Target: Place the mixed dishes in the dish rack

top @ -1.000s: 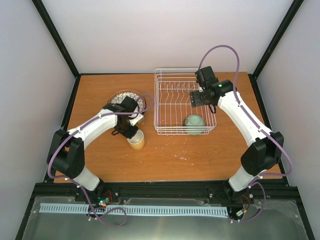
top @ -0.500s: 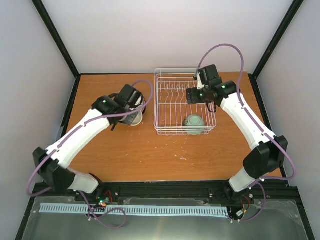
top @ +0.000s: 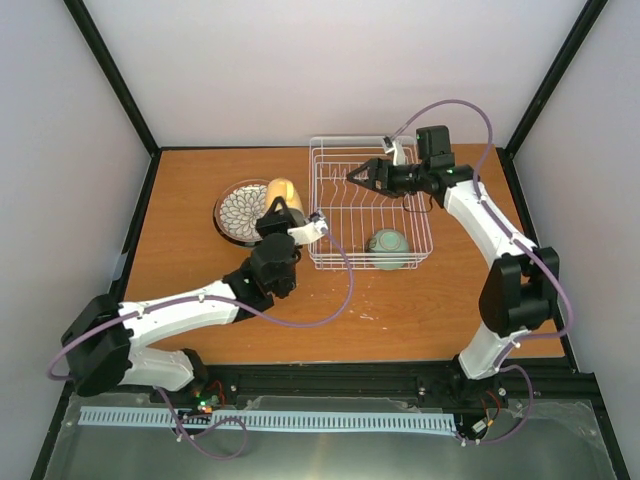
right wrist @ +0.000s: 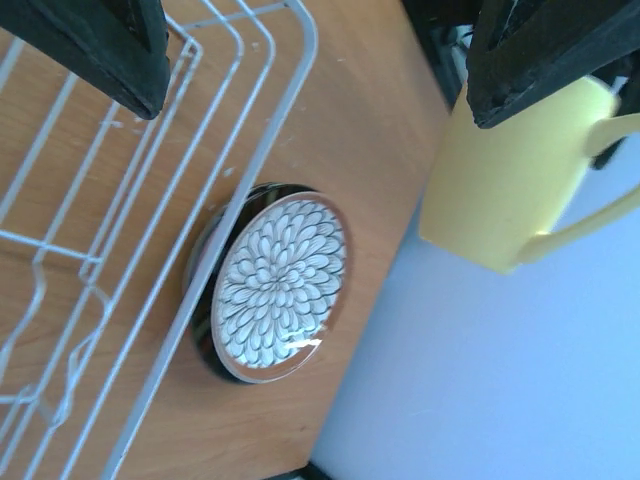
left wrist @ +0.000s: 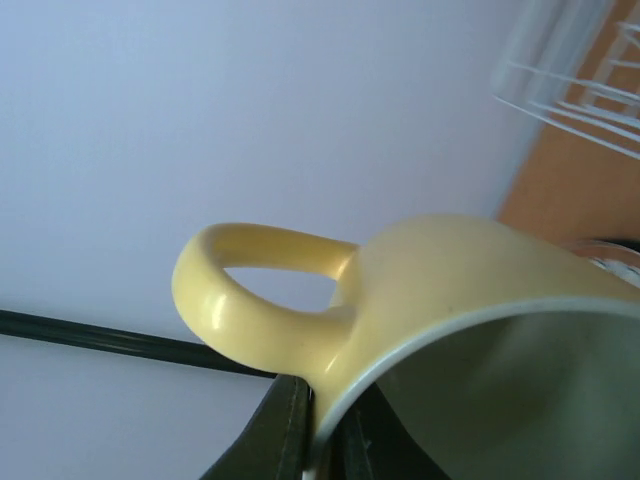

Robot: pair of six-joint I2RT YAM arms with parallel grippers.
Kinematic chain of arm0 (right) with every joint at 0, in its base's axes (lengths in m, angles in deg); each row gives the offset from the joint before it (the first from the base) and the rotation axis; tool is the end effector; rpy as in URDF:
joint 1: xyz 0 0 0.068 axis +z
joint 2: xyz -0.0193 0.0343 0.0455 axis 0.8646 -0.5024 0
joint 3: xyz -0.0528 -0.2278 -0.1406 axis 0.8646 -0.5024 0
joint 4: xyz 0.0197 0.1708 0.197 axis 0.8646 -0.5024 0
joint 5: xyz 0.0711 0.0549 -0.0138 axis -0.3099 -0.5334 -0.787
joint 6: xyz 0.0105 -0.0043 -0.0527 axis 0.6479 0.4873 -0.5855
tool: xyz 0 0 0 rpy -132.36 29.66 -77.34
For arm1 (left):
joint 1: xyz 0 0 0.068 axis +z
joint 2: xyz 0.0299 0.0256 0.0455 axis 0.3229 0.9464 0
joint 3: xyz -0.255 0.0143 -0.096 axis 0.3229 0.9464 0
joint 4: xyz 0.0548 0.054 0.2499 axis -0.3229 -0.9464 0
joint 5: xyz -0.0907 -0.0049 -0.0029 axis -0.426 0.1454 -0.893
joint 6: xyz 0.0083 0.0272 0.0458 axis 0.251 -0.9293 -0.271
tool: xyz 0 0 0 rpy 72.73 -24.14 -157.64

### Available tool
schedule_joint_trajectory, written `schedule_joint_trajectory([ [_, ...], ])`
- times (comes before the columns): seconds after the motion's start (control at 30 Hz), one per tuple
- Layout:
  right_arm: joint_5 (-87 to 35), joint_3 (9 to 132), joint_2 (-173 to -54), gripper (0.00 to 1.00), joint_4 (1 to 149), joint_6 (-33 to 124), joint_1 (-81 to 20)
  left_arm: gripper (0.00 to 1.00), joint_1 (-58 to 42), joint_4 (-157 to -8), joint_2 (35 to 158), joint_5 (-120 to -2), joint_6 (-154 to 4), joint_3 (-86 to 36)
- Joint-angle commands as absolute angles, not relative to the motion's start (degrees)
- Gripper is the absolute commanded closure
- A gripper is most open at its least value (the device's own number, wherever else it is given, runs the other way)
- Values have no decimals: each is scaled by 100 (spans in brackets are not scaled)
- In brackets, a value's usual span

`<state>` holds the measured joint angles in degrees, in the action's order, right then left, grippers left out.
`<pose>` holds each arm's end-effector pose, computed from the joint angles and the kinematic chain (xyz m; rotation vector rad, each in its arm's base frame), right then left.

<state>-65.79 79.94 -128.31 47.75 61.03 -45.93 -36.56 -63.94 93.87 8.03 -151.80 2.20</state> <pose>0.3593 0.1159 0.3277 -0.3014 2.2616 1.2661 0.1825 -0.2098 0.2940 0.9312 1.4572 1.0136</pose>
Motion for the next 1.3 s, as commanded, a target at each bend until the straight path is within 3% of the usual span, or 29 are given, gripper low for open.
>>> schedule_joint_trajectory([
  [0.0, -7533, 8424, -13261, 20, 4772, 6217, -4494, 99, -3919, -1802, 9627, 979, -18650, 260],
  [0.1, -6674, 9017, -13454, 20, 3825, 5459, -4125, 99, -3997, 277, 10268, 559, -20395, 410],
  [0.2, -7001, 8917, -13457, 21, 4209, 5675, -4078, 99, -4075, 1921, 10853, 4, -21863, 516],
  [0.73, -8286, 8246, -12651, 21, 5449, 6662, -4209, 99, -4119, 1757, 11042, -75, -21861, 849],
  [0.8, -8305, 8113, -12494, 25, 5578, 6763, -4106, 99, -4125, 1594, 11084, -46, -21757, 844],
  [1.27, -7119, 9175, -12553, 27, 3845, 5881, -3211, 99, -4121, 1281, 11612, 163, -21664, 642],
])
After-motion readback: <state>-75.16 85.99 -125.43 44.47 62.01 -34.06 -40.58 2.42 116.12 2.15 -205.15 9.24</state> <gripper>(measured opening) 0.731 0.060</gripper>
